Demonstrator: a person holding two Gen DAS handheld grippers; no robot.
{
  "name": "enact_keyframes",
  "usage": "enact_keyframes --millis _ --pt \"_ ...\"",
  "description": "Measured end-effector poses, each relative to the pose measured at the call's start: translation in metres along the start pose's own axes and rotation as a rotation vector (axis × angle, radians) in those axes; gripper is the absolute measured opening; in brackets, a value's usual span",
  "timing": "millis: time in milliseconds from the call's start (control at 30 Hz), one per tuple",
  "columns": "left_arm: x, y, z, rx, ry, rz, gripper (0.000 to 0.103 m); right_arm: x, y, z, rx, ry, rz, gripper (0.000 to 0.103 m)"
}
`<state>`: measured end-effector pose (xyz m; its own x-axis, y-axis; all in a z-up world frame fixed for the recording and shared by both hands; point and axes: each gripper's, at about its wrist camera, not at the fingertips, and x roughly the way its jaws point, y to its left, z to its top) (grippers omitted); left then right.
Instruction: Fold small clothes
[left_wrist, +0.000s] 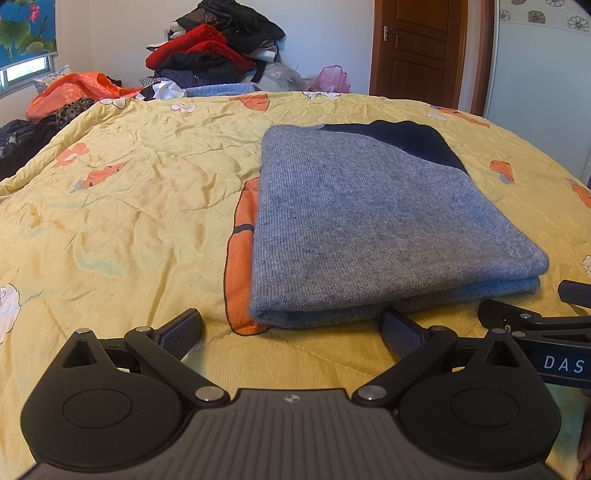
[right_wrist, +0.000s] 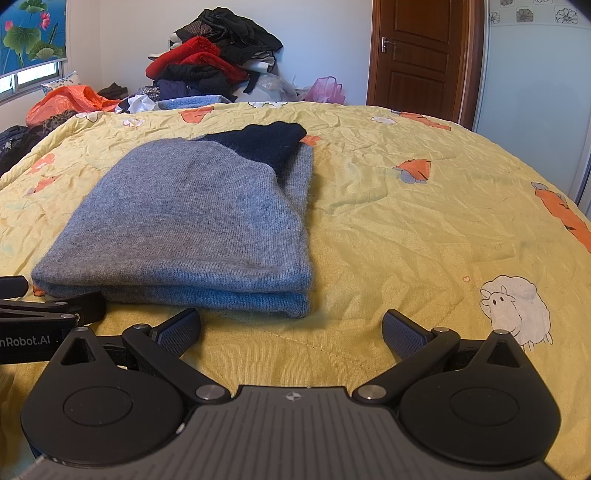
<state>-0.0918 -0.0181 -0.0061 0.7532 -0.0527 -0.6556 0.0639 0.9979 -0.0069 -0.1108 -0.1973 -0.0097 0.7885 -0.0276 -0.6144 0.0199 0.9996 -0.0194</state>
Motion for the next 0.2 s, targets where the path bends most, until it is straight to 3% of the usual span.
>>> enact_keyframes --millis 200 --pt "-0.0013 0.0016 0.0001 -0.011 -0.004 0.006 0.103 0.0 0.0 0.0 0.0 0.0 0.0 0.103"
